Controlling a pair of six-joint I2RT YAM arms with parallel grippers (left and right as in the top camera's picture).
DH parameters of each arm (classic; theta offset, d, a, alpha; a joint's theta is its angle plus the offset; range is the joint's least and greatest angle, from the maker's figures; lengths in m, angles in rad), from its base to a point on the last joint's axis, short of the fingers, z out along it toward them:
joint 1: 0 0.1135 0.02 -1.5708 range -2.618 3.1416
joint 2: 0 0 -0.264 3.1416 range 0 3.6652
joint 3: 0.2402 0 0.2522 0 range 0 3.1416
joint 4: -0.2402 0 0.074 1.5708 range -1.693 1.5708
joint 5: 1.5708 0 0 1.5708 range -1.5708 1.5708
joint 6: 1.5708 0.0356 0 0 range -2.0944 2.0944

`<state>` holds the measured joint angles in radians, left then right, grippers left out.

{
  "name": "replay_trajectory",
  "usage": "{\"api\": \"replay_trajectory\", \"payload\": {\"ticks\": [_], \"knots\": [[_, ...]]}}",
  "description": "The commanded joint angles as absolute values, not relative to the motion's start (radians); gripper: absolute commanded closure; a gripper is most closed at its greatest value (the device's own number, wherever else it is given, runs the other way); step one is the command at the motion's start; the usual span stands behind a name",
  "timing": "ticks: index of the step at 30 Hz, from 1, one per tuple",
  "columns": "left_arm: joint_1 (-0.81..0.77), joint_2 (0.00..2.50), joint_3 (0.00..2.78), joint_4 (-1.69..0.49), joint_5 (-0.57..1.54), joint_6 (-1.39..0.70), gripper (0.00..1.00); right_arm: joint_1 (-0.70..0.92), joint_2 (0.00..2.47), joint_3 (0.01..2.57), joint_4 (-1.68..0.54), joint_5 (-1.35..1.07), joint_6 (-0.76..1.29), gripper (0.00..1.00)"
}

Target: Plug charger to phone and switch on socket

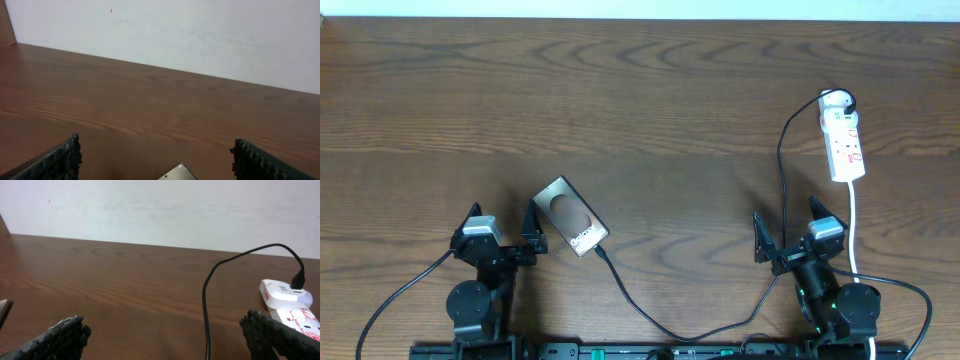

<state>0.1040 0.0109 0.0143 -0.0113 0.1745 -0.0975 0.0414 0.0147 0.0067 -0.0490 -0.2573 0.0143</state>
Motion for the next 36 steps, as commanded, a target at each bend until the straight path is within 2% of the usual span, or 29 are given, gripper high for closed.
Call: {"api": "replay_trajectory", "payload": {"ticks": [1,36], "knots": [[0.109,0.004,0.004,-0.056,0.191,-0.094,0.07,0.045,0.005,0.006,-0.056,-0.249,0.002,0.01],[0.109,0.004,0.004,-0.056,0.191,-0.094,0.07,-0.002,0.005,0.006,-0.056,-0.249,0.002,0.01]]}}
